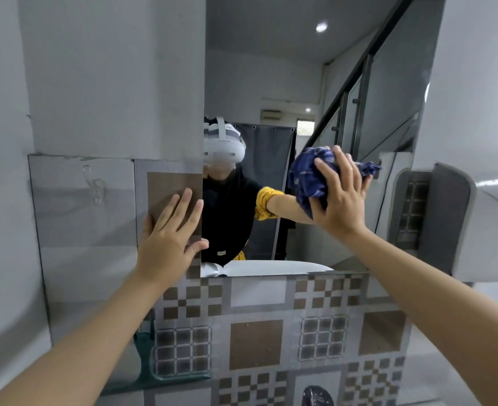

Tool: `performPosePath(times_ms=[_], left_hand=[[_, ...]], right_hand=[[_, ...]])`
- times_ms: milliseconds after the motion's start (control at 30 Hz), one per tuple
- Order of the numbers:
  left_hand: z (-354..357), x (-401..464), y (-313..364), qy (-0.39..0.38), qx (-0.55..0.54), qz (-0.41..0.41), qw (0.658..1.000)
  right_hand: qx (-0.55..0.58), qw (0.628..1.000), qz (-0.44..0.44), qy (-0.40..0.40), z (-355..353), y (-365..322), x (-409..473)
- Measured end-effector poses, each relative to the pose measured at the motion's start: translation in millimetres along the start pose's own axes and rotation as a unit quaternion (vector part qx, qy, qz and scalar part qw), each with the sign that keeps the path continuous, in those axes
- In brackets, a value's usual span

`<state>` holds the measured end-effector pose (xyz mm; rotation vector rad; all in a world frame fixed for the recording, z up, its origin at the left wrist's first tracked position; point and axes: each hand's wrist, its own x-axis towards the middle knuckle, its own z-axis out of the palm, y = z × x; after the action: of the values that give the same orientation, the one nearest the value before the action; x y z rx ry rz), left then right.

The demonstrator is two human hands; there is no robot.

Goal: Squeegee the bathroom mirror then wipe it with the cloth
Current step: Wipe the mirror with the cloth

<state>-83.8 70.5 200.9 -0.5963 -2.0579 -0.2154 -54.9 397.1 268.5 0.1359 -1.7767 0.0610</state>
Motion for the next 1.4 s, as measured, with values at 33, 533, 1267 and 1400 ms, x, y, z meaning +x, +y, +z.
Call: performPosePath(times_ms=[33, 533, 1267, 1400], left_hand=[[0, 0, 0, 0.0, 0.004, 0.0, 1.0], [3, 0, -1, -0.006, 0.03, 0.01, 0.999], [-4, -25, -9, -0.107, 0.043, -0.054, 0.992], [-1, -26, -7, -0.102, 0.036, -0.055, 0.993]], right_hand=[[0.006, 1.0, 0.029, -0.002, -3, 12, -4], [0.091, 0.87, 0.476, 0.095, 5, -2, -35], [0.103, 0.993, -0.04, 0.048, 57, -171, -36], [0.064, 0.982, -0.173, 0.034, 54, -136, -49]])
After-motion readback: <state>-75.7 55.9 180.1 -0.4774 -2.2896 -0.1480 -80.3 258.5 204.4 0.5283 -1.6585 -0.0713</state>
